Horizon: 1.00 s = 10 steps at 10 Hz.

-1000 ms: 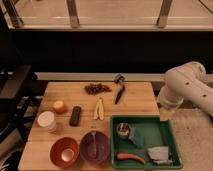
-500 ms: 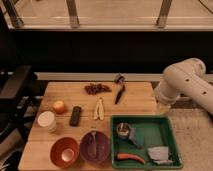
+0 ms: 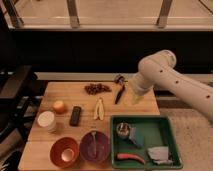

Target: Place grapes in purple bowl

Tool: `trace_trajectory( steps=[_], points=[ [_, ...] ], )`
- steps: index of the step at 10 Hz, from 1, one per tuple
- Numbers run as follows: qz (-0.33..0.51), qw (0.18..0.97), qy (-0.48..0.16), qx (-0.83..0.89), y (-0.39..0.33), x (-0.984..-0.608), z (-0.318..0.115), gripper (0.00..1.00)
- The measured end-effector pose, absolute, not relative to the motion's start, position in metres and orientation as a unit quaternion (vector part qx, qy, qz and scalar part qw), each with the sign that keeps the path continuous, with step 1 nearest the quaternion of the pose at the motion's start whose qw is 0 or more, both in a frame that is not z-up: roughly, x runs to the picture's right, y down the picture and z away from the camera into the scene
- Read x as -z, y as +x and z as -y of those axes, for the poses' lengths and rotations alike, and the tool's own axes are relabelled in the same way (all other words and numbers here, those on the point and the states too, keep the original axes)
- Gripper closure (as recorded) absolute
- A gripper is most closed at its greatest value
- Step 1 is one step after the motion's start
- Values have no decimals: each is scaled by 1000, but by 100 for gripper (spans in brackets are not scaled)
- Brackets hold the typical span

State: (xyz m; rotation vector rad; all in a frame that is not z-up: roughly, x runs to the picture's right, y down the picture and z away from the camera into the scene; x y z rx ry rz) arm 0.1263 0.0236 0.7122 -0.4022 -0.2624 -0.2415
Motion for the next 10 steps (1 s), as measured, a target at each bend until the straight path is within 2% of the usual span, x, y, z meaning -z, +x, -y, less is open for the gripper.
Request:
trace_trajectory(
  steps=[6, 7, 10],
  points=[
    [134, 961, -199, 136, 118, -718, -22, 35],
    [139, 960, -198, 142, 109, -728, -21, 35],
    [157, 953, -192, 172, 62, -789, -6, 35]
  ],
)
